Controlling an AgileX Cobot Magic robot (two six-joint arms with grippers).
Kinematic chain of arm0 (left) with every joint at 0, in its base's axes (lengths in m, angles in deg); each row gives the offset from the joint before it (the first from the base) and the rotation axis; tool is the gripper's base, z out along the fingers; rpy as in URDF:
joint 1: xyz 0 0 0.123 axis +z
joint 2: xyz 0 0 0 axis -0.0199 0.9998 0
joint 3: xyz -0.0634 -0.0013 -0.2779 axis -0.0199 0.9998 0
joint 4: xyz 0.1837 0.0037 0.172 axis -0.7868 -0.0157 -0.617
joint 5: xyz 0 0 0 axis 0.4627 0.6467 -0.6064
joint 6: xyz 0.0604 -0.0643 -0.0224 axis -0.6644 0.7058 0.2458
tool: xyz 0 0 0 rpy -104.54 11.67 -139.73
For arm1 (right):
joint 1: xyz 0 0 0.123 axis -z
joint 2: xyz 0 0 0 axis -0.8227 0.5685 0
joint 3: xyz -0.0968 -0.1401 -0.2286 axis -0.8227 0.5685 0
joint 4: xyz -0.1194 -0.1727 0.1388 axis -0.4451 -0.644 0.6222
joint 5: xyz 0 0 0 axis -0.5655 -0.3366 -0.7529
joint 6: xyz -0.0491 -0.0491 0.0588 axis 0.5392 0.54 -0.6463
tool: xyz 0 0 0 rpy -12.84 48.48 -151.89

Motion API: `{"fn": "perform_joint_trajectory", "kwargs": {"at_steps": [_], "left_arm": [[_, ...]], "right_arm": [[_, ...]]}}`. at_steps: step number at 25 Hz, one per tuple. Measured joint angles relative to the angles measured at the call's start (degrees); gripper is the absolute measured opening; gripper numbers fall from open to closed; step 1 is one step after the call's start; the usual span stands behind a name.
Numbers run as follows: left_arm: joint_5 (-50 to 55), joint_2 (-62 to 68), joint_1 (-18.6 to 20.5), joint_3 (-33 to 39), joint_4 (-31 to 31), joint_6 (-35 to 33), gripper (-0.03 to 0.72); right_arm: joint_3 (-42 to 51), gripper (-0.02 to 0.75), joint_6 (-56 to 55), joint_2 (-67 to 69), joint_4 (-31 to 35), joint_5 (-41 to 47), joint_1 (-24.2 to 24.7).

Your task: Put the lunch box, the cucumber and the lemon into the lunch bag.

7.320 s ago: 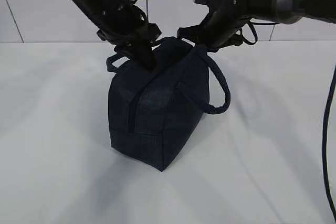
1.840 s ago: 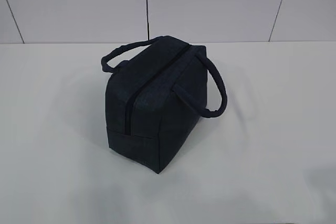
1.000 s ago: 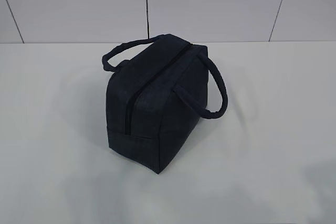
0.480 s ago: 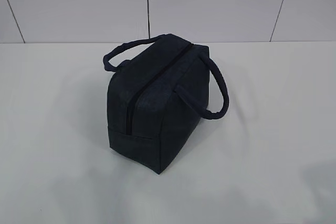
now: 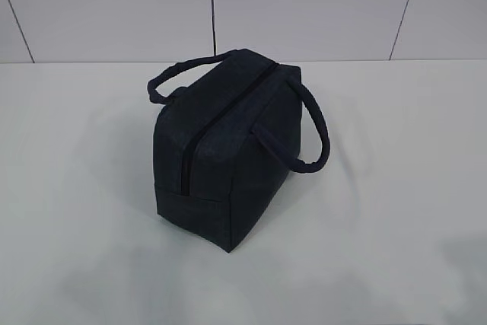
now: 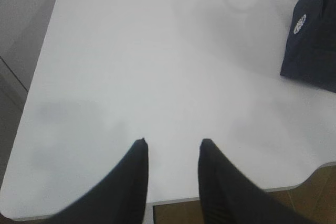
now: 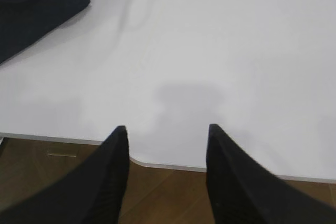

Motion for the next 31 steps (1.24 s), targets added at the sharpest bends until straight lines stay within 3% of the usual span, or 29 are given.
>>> {"fn": "perform_joint_trajectory", "kwargs": {"at_steps": [5, 31], "left_arm": [[0.0, 0.0, 0.5, 0.0, 0.0, 0.0, 0.236], [0.0, 0.0, 0.5, 0.0, 0.1, 0.0, 0.236]], "right_arm": [[0.0, 0.362, 0.0, 0.0, -0.2, 0.0, 4.8], [0.0, 0.362, 0.0, 0.0, -0.2, 0.0, 5.0]]}}
